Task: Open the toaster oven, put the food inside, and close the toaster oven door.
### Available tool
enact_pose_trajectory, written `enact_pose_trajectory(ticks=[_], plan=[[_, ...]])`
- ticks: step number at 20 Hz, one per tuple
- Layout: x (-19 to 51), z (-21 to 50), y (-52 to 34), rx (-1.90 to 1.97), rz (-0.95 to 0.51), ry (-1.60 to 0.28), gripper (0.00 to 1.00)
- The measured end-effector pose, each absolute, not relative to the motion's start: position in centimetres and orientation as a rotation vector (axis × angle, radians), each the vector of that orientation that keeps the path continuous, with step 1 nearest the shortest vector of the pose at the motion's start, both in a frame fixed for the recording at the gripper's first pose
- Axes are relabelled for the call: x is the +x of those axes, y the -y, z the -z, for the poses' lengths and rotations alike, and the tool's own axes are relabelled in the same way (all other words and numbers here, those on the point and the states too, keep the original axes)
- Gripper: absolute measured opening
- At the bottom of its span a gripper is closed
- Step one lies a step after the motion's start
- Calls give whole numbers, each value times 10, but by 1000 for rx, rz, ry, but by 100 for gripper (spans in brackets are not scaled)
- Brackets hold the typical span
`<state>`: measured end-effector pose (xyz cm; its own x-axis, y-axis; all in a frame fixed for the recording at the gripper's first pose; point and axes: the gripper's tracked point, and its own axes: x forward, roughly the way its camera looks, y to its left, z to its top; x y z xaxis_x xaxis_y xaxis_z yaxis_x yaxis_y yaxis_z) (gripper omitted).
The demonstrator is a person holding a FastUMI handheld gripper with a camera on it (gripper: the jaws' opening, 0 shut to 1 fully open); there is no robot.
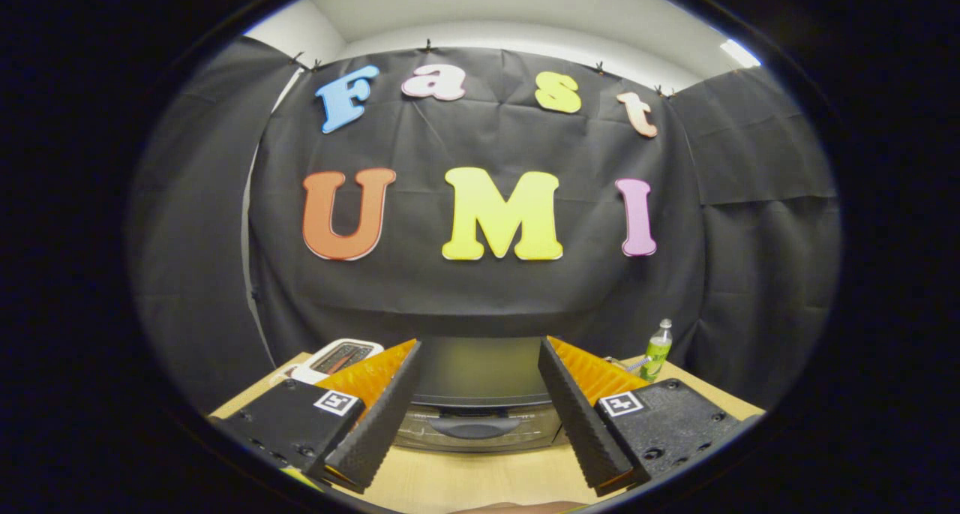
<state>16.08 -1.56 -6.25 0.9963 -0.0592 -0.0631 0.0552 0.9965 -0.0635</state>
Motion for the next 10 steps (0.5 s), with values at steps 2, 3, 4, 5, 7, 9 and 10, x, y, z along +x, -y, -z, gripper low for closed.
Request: enact_pose_trajectory(ticks=[2, 3, 4, 5, 7, 9, 10], plan=[[185, 81, 18, -81, 71, -95, 100], [197, 91, 20, -84, 80, -109, 100], [208, 100, 22, -88, 92, -122, 100], [218, 111, 23, -95, 101, -138, 100], [236, 135, 26, -103, 114, -187, 100], [251, 156, 26, -94, 112, -232, 100], [253, 165, 29, -87, 122, -254, 100]])
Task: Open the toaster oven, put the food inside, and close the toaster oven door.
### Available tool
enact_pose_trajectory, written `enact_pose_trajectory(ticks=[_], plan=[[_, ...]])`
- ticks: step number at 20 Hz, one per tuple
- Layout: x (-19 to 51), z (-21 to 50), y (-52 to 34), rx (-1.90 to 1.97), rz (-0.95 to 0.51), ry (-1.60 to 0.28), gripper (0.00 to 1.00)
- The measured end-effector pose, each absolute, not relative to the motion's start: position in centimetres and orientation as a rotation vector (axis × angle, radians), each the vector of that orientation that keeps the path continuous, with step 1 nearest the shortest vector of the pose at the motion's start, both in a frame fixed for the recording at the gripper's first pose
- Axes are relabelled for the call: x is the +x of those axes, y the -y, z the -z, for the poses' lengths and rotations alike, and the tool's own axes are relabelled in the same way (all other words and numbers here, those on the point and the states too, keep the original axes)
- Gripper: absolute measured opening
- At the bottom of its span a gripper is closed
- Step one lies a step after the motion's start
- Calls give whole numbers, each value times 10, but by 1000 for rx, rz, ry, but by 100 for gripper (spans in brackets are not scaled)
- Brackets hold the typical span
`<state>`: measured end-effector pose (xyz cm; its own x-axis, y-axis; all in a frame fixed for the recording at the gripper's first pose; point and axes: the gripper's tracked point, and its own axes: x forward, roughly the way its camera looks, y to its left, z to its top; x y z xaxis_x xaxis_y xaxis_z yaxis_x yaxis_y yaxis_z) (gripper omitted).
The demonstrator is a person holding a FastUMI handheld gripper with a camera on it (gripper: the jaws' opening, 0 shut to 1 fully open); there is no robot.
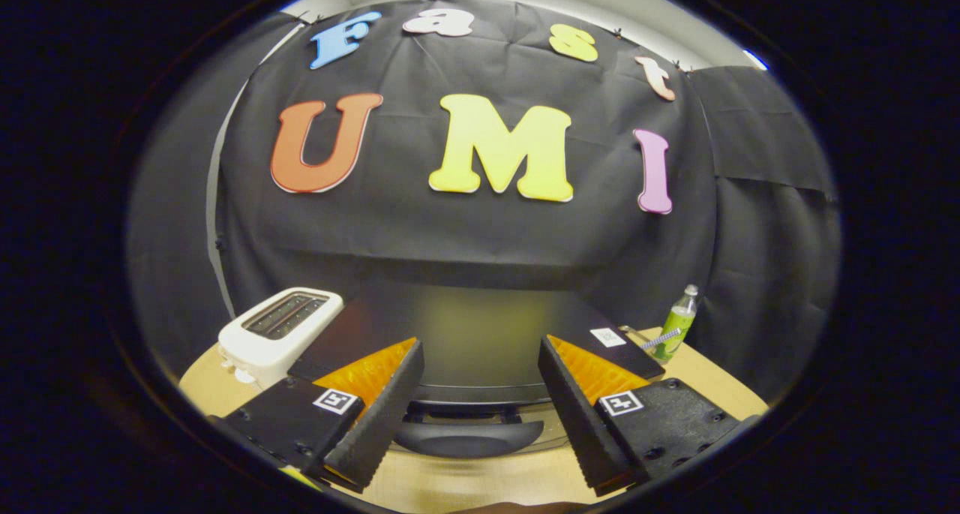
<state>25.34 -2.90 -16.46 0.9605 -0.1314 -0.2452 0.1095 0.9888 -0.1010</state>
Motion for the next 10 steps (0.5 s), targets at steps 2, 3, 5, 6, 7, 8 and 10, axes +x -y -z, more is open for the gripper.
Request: enact_pose_trajectory(ticks=[2, 3, 5, 6, 7, 8, 10], plan=[[253, 175, 30, -42, 117, -278, 100], [253, 174, 31, -32, 124, -270, 100], [250, 178, 33, -2, 123, -279, 100], [250, 180, 33, 13, 121, -283, 100], [247, 180, 32, 22, 119, -283, 100], [244, 180, 33, 32, 120, -282, 100], [237, 180, 30, 16, 118, -280, 100]])
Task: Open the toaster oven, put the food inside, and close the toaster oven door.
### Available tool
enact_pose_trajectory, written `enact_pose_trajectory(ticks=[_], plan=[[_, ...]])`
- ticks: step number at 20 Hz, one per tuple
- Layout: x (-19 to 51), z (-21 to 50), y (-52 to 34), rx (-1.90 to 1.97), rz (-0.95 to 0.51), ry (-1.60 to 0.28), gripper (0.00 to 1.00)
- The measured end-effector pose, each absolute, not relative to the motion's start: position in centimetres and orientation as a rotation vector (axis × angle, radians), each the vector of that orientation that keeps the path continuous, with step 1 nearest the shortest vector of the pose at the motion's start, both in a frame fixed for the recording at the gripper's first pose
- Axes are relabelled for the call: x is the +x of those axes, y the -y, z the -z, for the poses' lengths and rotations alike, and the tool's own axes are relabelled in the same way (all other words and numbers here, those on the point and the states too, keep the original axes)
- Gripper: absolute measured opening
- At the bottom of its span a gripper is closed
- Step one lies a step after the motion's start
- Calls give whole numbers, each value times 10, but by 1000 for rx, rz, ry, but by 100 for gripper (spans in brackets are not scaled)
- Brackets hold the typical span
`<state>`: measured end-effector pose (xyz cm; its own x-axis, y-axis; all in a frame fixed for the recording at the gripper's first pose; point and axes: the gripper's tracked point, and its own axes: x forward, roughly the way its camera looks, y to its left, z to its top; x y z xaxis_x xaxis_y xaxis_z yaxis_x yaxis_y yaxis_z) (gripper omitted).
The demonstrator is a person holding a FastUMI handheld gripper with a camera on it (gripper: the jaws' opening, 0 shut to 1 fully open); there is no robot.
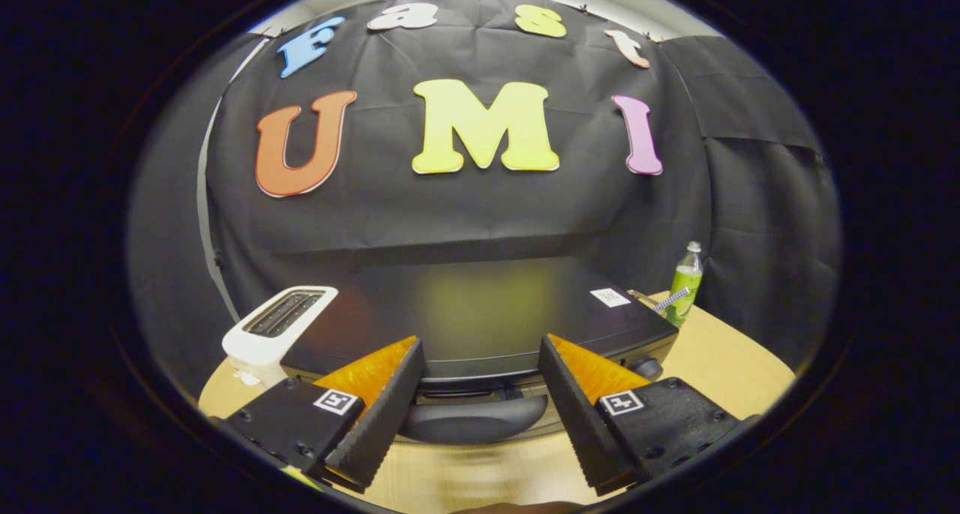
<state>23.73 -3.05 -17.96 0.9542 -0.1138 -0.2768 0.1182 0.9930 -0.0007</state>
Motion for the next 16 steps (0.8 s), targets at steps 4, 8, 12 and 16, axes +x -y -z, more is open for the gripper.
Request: enact_pose_trajectory(ticks=[4, 8, 12, 16], plan=[[224, 180, 31, -7, 119, -253, 100], [210, 200, 25, -55, 106, -308, 100], [188, 204, 26, -25, 111, -328, 100], [162, 215, 26, -27, 120, -353, 100]])
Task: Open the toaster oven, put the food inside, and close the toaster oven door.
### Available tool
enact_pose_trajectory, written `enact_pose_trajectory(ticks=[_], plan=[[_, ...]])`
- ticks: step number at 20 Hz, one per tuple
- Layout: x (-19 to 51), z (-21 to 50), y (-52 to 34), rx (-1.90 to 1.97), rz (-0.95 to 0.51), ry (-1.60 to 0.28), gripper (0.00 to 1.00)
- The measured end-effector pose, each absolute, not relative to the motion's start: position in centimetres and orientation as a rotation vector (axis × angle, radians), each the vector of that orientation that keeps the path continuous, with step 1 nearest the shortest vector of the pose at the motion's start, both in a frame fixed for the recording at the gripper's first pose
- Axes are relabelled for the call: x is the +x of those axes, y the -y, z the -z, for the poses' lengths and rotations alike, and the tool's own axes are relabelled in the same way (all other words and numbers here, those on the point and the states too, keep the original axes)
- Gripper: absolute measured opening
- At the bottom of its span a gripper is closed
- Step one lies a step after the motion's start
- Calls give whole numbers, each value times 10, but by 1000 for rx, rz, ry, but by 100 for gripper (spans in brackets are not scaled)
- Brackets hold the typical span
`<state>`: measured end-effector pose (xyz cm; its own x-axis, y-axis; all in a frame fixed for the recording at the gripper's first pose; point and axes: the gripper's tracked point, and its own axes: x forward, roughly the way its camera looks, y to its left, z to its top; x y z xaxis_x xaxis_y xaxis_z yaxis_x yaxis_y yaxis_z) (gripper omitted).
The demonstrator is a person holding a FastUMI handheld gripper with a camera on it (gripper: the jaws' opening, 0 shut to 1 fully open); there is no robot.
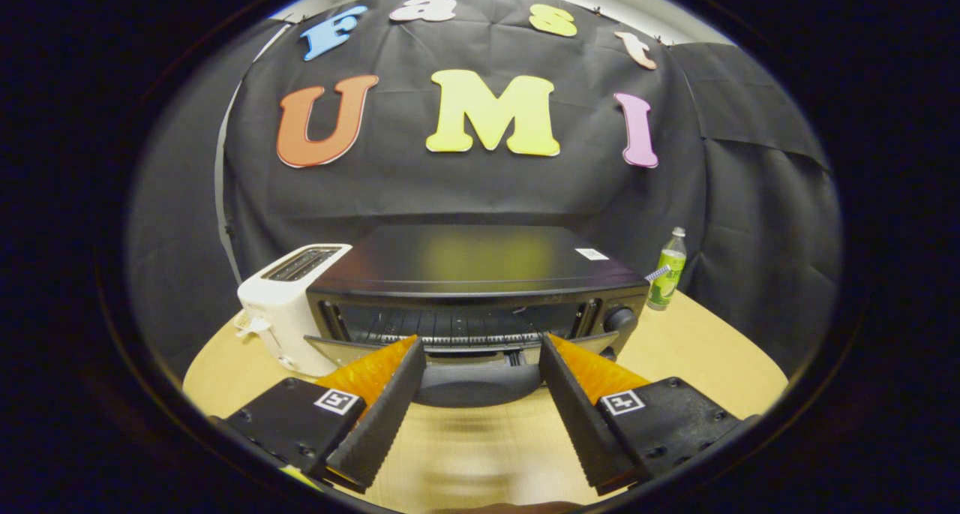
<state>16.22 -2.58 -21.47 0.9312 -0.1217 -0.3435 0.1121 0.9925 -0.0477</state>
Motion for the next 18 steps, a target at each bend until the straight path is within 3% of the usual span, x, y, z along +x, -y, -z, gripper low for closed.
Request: enact_pose_trajectory(ticks=[7, 18], plan=[[121, 248, 24, -37, 104, -394, 100], [92, 327, 18, 26, 51, -677, 97]])
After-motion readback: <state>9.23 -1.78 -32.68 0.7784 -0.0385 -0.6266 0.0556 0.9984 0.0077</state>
